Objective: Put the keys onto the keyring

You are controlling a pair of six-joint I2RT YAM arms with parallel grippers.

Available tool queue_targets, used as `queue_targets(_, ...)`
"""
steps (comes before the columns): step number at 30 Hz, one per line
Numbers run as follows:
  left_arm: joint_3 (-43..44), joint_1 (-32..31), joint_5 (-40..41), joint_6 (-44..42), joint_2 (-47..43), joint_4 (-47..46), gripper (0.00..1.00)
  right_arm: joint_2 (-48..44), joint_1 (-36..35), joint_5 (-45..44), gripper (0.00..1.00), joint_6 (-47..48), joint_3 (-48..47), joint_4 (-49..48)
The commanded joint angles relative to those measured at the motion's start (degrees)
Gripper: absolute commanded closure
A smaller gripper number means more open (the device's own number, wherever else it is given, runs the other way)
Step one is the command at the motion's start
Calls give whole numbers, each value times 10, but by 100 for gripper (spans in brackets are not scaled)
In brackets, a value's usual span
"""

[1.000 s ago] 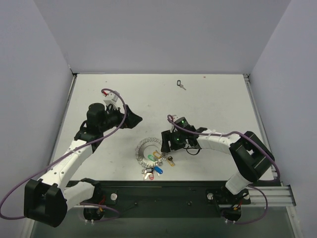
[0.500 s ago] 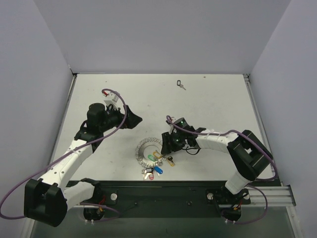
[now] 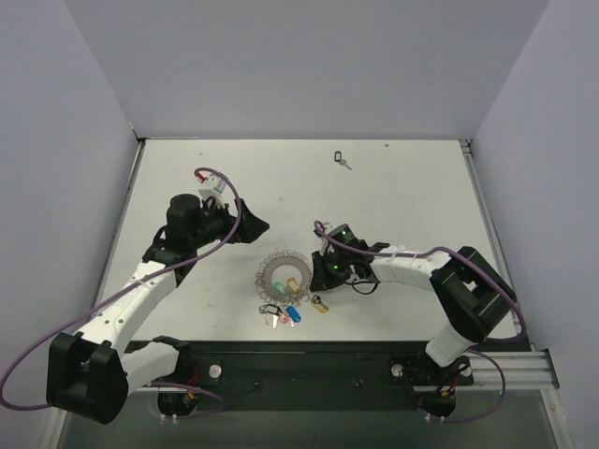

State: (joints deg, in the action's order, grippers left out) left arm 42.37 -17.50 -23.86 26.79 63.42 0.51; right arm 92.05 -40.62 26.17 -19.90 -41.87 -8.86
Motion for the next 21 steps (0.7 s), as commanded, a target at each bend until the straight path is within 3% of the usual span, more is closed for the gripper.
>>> queue_targets(1, 6, 0, 9, -6, -12, -6, 2, -20, 2, -47, 100, -8, -47, -5)
queue_targets(9, 5, 0, 26, -14, -24, 21, 3, -62, 41, -86, 100, -22, -95, -22)
queue_targets(16, 0, 0, 36, -15, -22, 26, 2, -48, 30, -35, 99, -21, -76, -4)
queue_targets(18, -4, -1, 39, -12, -21, 23, 3, -54, 8, -34, 87, -25, -62, -7)
queue_targets(19, -4, -1, 40, -12, -19, 23, 3, -57, 3, -31, 77, -28, -47, -12)
queue_targets(20, -5, 0, 42, -9, -16, 22, 2, -63, -8, -33, 61, -29, -41, -14)
queue_targets(21, -5, 0, 41, -9, -15, 20, 3, -75, -9, -36, 54, -31, -35, -16)
